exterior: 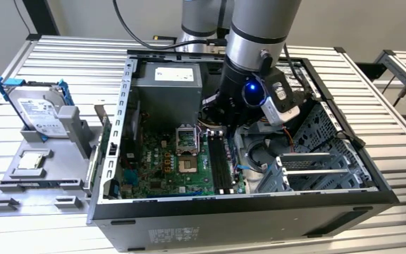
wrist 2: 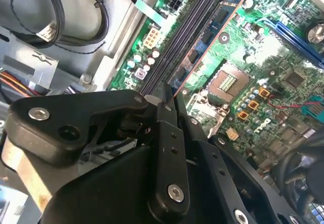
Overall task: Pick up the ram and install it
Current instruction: 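Insert the ram into the slot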
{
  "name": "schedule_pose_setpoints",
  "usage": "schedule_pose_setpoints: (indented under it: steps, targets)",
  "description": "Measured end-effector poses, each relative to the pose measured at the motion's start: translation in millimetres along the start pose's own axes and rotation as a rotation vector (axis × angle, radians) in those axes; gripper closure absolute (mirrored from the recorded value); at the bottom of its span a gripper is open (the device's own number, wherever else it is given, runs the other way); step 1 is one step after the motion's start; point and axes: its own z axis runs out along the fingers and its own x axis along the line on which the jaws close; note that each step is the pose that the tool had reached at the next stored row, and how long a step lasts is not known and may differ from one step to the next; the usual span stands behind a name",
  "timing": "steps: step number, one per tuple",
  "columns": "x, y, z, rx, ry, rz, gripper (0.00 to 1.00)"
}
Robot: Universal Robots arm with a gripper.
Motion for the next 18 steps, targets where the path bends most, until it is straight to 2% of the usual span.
schedule_pose_setpoints:
  steps: [11, 16, 18]
  targets:
    - [-6.8, -0.5, 20.0, 0.0002, 0.0001, 0.000, 1.00]
    - [-6.7, -1.7, 29.2, 0.0004, -0.0010, 0.023, 1.00]
    - [-7.3, -1.7, 30.1, 0.0006, -0.0010, 0.023, 1.00]
